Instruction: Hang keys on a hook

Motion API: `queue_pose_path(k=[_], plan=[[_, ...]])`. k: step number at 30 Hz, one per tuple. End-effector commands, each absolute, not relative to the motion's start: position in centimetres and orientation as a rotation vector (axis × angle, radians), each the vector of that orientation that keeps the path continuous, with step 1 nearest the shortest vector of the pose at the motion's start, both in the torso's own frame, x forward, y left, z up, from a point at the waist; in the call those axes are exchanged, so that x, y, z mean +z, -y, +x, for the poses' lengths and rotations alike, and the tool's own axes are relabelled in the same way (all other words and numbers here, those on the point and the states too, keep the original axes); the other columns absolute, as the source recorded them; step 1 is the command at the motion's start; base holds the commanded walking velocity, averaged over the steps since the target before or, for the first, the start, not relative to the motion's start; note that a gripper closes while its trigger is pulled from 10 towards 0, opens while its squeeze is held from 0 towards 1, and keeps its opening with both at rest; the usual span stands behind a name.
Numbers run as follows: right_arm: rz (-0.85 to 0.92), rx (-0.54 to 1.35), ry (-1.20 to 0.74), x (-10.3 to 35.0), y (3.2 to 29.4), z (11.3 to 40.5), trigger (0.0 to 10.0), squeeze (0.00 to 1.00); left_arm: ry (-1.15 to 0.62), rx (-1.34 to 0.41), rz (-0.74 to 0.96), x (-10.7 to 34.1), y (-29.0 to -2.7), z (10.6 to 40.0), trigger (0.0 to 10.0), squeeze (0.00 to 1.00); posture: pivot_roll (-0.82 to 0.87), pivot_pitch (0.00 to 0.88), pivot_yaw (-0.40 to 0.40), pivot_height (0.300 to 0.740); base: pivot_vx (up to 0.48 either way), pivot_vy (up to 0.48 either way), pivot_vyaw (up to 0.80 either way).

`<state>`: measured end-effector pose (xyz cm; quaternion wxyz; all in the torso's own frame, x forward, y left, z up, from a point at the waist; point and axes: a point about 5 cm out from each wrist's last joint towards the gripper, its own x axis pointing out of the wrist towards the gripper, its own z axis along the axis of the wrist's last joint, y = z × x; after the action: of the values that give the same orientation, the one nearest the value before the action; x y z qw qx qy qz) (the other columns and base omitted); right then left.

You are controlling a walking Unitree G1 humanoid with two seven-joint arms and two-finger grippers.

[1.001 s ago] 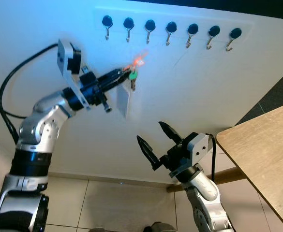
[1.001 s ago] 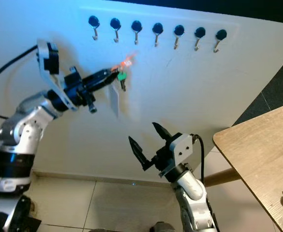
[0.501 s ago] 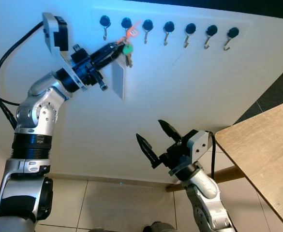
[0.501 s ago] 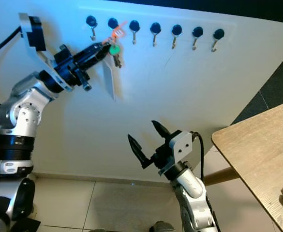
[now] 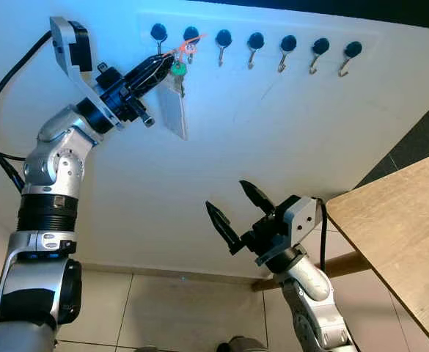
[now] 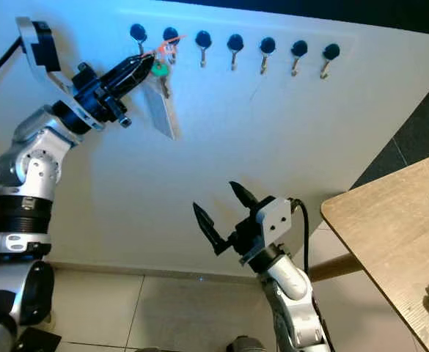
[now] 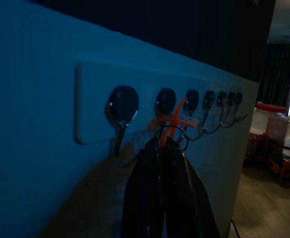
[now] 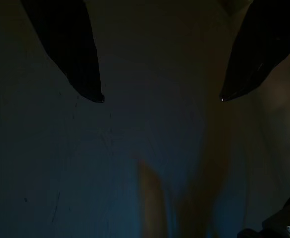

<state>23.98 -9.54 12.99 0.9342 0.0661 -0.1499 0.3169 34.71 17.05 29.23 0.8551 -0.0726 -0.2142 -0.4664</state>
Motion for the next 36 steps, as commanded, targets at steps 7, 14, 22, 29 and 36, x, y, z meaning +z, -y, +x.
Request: queue_pose_path(k=[7,14,22,29,36], plan=[[0.139,0.651,0.292,12.9,9.6,23.7,10.0,0.00,0.480,-0.963,-0.154,29.4,-17.6,35.1,10.0,0.00,0.01,0.080,-0.066,0.740,0.000,0.000,0.00],[0.139,0.652,0.284,12.8,9.6,23.6,10.0,0.00,0.436,-0.961,-0.178,28.7,-18.1,35.2,10.0,0.00,0.01,0.083,-0.066,0.740,0.000,0.000,0.00],[0.139,0.658,0.275,12.6,9.5,23.5,10.0,0.00,0.296,-0.939,-0.182,26.7,-18.1,35.8,10.0,0.00,0.01,0.089,-0.067,0.740,0.000,0.000,0.00],[0.140,0.659,0.271,12.6,9.5,23.4,10.0,0.00,0.275,-0.946,-0.191,26.4,-18.1,35.8,10.0,0.00,0.01,0.091,-0.065,0.740,0.000,0.000,0.00],[0.141,0.655,0.268,12.6,9.6,23.4,10.0,0.00,0.249,-0.948,-0.179,26.0,-17.9,35.8,10.0,0.00,0.01,0.093,-0.065,0.740,0.000,0.000,0.00]])
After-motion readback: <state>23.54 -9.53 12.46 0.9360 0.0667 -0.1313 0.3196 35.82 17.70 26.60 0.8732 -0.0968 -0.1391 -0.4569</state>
